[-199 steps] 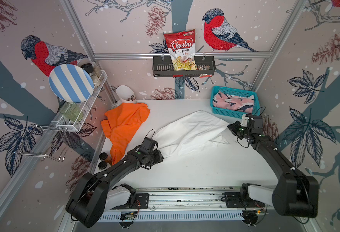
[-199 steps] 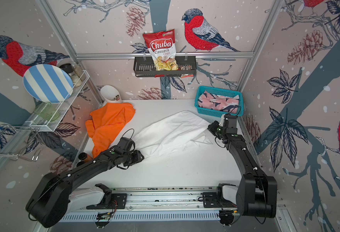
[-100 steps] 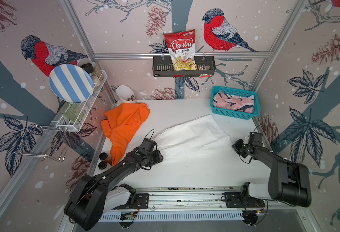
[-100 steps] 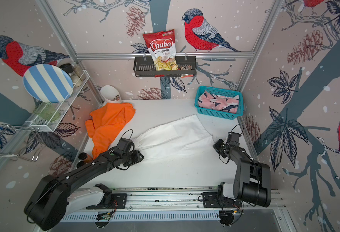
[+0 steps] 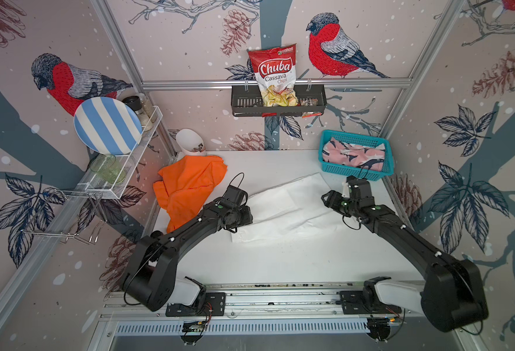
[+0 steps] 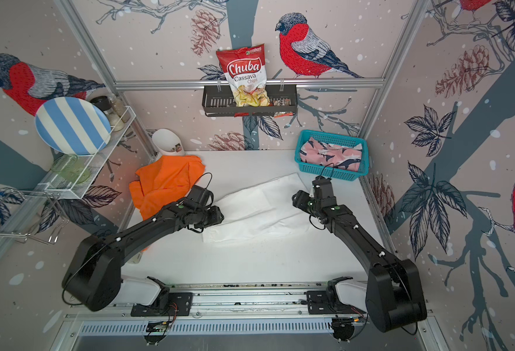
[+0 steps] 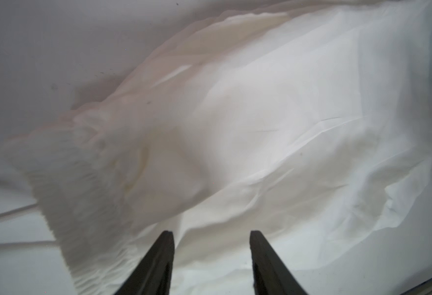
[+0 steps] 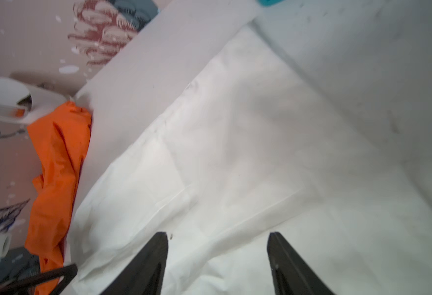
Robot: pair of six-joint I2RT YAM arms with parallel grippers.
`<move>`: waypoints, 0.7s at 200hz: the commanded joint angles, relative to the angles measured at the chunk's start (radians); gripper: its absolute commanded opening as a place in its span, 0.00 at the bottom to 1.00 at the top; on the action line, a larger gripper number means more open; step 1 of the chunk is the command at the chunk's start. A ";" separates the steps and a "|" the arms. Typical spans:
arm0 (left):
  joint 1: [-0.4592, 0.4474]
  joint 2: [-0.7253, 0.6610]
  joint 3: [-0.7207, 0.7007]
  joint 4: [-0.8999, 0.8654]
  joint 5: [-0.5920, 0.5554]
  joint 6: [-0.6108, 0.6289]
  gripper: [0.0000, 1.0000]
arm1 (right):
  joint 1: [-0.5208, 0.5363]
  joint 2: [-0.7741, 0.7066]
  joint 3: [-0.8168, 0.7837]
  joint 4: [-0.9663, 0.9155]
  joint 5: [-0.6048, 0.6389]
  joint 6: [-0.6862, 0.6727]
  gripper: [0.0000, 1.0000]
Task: Roll up the shorts
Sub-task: Adjust the shorts at the center of the board.
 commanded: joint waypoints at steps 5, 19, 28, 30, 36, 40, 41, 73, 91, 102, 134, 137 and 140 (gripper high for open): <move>0.037 0.094 0.009 0.062 0.013 0.067 0.52 | 0.086 0.099 -0.009 0.048 -0.024 0.036 0.67; 0.053 0.127 -0.019 0.096 0.054 0.072 0.52 | 0.093 0.168 -0.027 0.105 -0.046 0.047 0.67; 0.055 0.136 -0.049 0.129 0.079 0.066 0.52 | 0.083 0.219 -0.041 0.161 -0.068 0.049 0.66; 0.055 0.137 -0.059 0.135 0.082 0.065 0.52 | 0.082 0.232 -0.043 0.172 -0.070 0.050 0.66; 0.054 0.139 -0.085 0.154 0.093 0.059 0.52 | 0.074 0.270 -0.044 0.202 -0.075 0.053 0.66; 0.053 0.140 -0.104 0.167 0.101 0.052 0.52 | 0.071 0.296 -0.041 0.219 -0.081 0.054 0.65; 0.052 0.140 -0.108 0.171 0.104 0.051 0.52 | 0.070 0.302 -0.040 0.225 -0.082 0.053 0.65; 0.021 0.098 -0.305 0.293 0.140 -0.017 0.52 | 0.070 0.525 0.074 0.297 -0.097 0.025 0.63; -0.041 0.060 -0.393 0.363 0.138 -0.101 0.52 | 0.070 0.641 0.167 0.328 -0.115 0.006 0.62; -0.104 0.039 -0.427 0.386 0.127 -0.145 0.52 | 0.070 0.712 0.235 0.346 -0.136 -0.007 0.61; -0.289 -0.042 -0.454 0.376 0.063 -0.288 0.52 | 0.062 0.863 0.448 0.354 -0.220 -0.083 0.59; -0.304 -0.053 -0.452 0.373 0.054 -0.302 0.52 | 0.062 0.869 0.463 0.362 -0.240 -0.091 0.59; -0.322 -0.064 -0.451 0.372 0.046 -0.316 0.52 | 0.061 0.876 0.475 0.367 -0.258 -0.098 0.59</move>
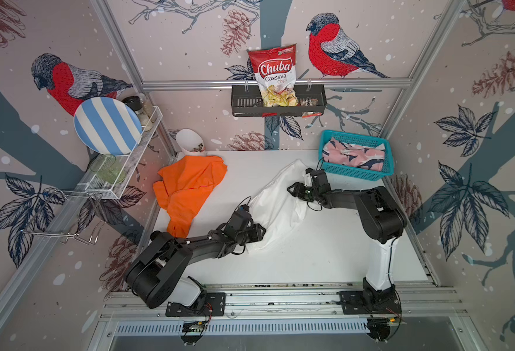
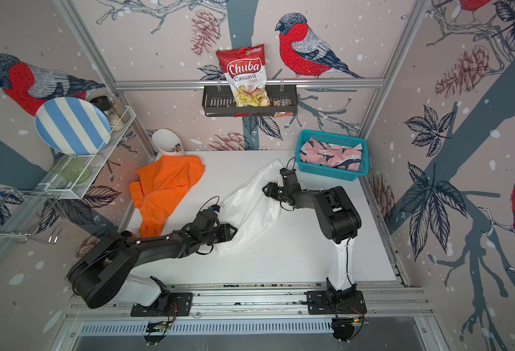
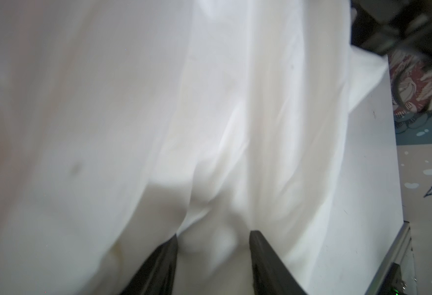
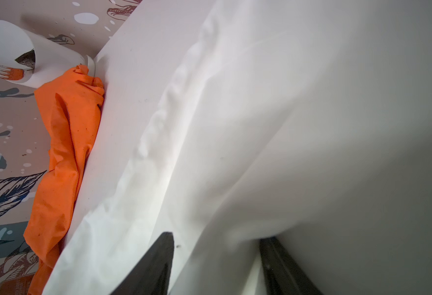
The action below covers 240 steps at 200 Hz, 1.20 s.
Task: Roll up the shorts
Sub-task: Adjust the shorts at the center of the board.
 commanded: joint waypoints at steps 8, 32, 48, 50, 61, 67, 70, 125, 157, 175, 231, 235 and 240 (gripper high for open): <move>-0.144 -0.064 -0.017 -0.274 -0.023 -0.190 0.52 | -0.005 0.077 0.125 -0.134 -0.110 -0.096 0.59; -0.238 -0.091 0.044 -0.299 -0.034 -0.222 0.52 | -0.003 0.054 0.214 -0.199 -0.242 -0.189 0.59; -0.260 -0.113 0.106 -0.379 -0.065 -0.204 0.52 | -0.005 0.004 0.232 -0.301 -0.173 -0.223 0.59; -0.260 -0.116 0.115 -0.391 -0.069 -0.200 0.52 | -0.006 -0.009 0.231 -0.315 -0.165 -0.225 0.59; -0.257 -0.148 0.164 -0.472 -0.122 -0.172 0.53 | -0.014 -0.065 0.216 -0.381 -0.076 -0.219 0.59; -0.252 -0.160 0.194 -0.525 -0.160 -0.155 0.53 | -0.015 -0.101 0.197 -0.410 -0.044 -0.209 0.60; -0.251 -0.166 0.208 -0.554 -0.180 -0.151 0.54 | -0.016 -0.114 0.184 -0.419 -0.032 -0.206 0.60; -0.071 -0.188 0.203 -0.637 -0.182 -0.017 0.54 | 0.168 -0.400 -0.098 -0.519 0.045 -0.132 0.62; -0.049 -0.096 0.144 -0.541 -0.145 -0.001 0.53 | 0.287 -0.457 -0.288 -0.415 -0.031 -0.052 0.63; -0.042 -0.040 0.116 -0.497 -0.146 -0.006 0.53 | 0.274 -0.426 -0.342 -0.378 -0.010 -0.038 0.63; -0.042 0.013 0.092 -0.406 -0.107 -0.035 0.52 | 0.162 -0.288 -0.314 -0.177 -0.022 -0.155 0.64; -0.038 0.011 0.097 -0.408 -0.112 -0.035 0.52 | 0.163 -0.292 -0.300 -0.189 -0.015 -0.175 0.64; -0.031 0.009 0.105 -0.411 -0.116 -0.031 0.52 | 0.165 -0.302 -0.282 -0.207 -0.001 -0.196 0.64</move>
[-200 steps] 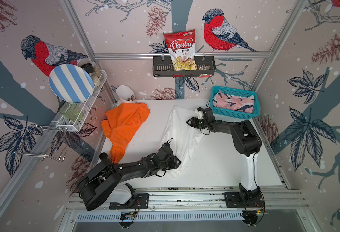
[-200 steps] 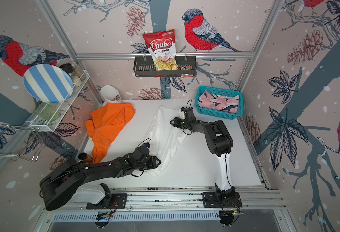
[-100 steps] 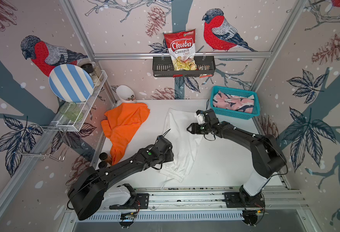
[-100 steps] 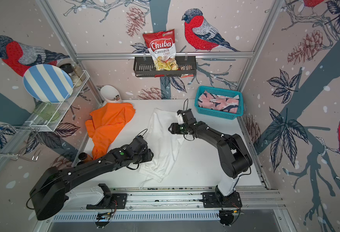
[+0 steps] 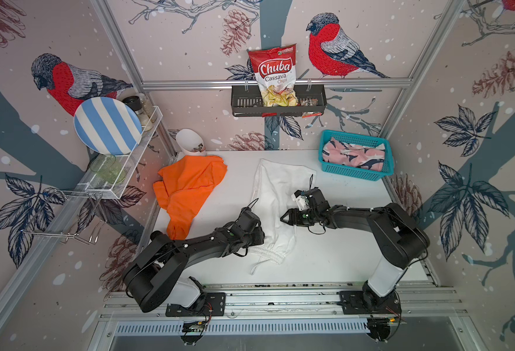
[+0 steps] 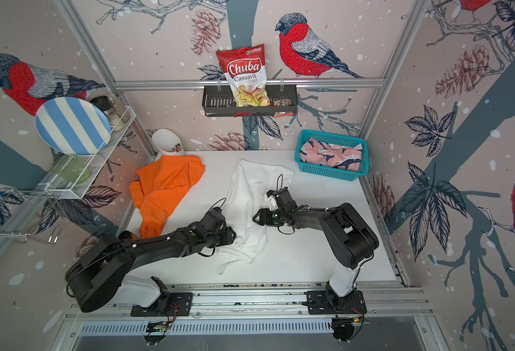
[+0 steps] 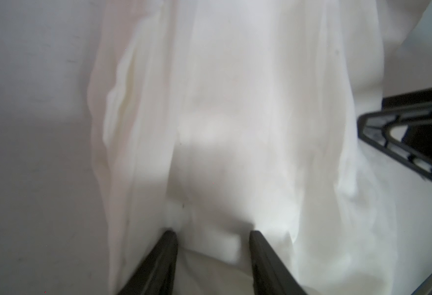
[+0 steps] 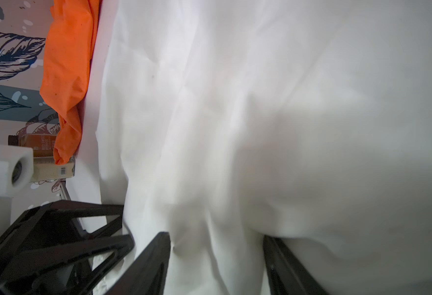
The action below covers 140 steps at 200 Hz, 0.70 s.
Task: Roll up the shorts
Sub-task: Adjust the shorts at the center of the board.
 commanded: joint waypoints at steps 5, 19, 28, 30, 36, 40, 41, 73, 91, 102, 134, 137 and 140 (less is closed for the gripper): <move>0.022 0.014 0.010 -0.162 0.023 -0.005 0.52 | -0.001 -0.010 0.064 -0.075 0.107 -0.135 0.64; 0.043 0.019 0.035 -0.175 0.019 0.013 0.52 | 0.016 -0.079 0.086 -0.126 0.147 -0.233 0.69; 0.058 0.023 0.046 -0.177 0.027 0.025 0.52 | 0.042 -0.137 0.087 -0.163 0.201 -0.310 0.78; 0.061 0.024 0.048 -0.177 0.028 0.029 0.52 | 0.049 -0.150 0.087 -0.170 0.216 -0.323 0.80; 0.071 0.027 0.055 -0.177 0.041 0.039 0.52 | 0.069 -0.190 0.080 -0.192 0.259 -0.376 0.87; 0.080 0.028 0.058 -0.178 0.055 0.047 0.52 | 0.081 -0.217 0.073 -0.204 0.285 -0.407 0.89; 0.082 0.028 0.059 -0.178 0.058 0.050 0.52 | 0.084 -0.223 0.072 -0.206 0.291 -0.415 0.89; 0.136 0.029 0.063 -0.173 0.124 0.098 0.52 | 0.216 -0.410 -0.041 -0.128 0.444 -0.559 0.88; 0.159 0.050 0.056 -0.164 0.140 0.121 0.52 | 0.360 -0.511 -0.150 -0.048 0.545 -0.736 1.00; 0.166 0.070 0.053 -0.158 0.152 0.136 0.53 | 0.443 -0.559 -0.209 -0.020 0.617 -0.826 1.00; 0.201 0.085 0.029 -0.139 0.162 0.164 0.53 | 0.574 -0.575 -0.276 -0.070 0.716 -0.957 1.00; 0.206 0.085 0.026 -0.137 0.166 0.166 0.53 | 0.585 -0.572 -0.284 -0.070 0.730 -0.970 1.00; 0.210 0.084 0.022 -0.134 0.171 0.168 0.53 | 0.595 -0.569 -0.291 -0.068 0.744 -0.982 1.00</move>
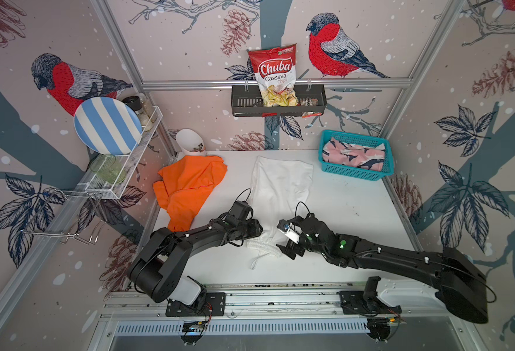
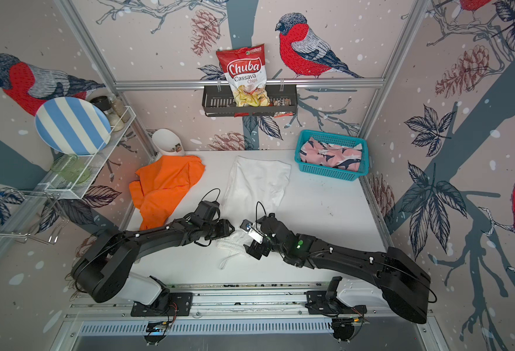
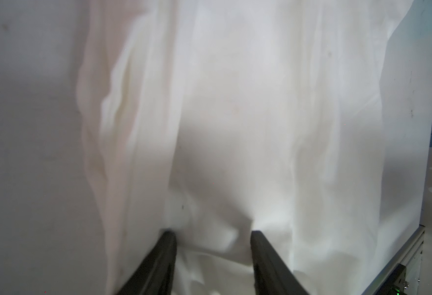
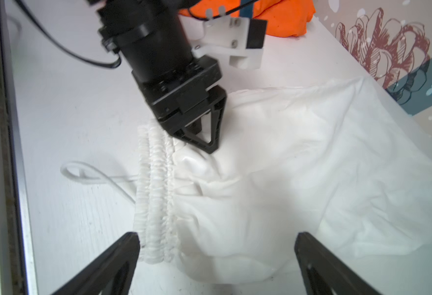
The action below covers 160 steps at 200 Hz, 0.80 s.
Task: Roll up the shorts
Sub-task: Adjust the shorts at the center of the board, then roll the shorts at the center of the board.
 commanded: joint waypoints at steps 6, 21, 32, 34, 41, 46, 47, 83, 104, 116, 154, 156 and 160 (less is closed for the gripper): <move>0.038 0.019 -0.039 -0.121 -0.020 0.044 0.52 | 0.087 0.013 -0.056 0.020 0.184 -0.198 1.00; 0.049 0.012 -0.050 -0.117 -0.016 0.052 0.52 | 0.144 0.052 -0.089 0.070 0.259 -0.263 1.00; 0.054 0.012 -0.052 -0.116 -0.012 0.058 0.53 | 0.176 0.105 -0.108 0.123 0.319 -0.308 1.00; 0.054 0.012 -0.052 -0.115 -0.010 0.059 0.53 | 0.181 0.111 -0.112 0.132 0.331 -0.315 1.00; 0.055 0.013 -0.054 -0.113 -0.008 0.060 0.53 | 0.194 0.143 -0.128 0.186 0.371 -0.351 1.00; 0.055 0.013 -0.057 -0.111 -0.006 0.062 0.52 | 0.203 0.167 -0.143 0.237 0.396 -0.378 1.00; 0.055 0.013 -0.057 -0.111 -0.005 0.061 0.53 | 0.204 0.172 -0.146 0.248 0.404 -0.384 1.00; 0.062 0.017 -0.072 -0.098 0.028 0.062 0.53 | 0.249 0.387 -0.203 0.616 0.542 -0.591 1.00; 0.061 0.015 -0.074 -0.107 0.031 0.065 0.53 | 0.266 0.489 -0.213 0.813 0.570 -0.681 1.00; 0.061 0.010 -0.074 -0.111 0.034 0.063 0.53 | 0.273 0.534 -0.210 0.879 0.579 -0.712 1.00; 0.061 -0.015 -0.072 -0.129 0.044 0.058 0.53 | 0.298 0.557 -0.192 0.878 0.560 -0.723 0.77; 0.062 -0.016 -0.072 -0.132 0.044 0.057 0.53 | 0.298 0.559 -0.192 0.877 0.558 -0.723 0.74; 0.062 -0.020 -0.072 -0.136 0.044 0.058 0.53 | 0.298 0.557 -0.192 0.875 0.552 -0.722 0.69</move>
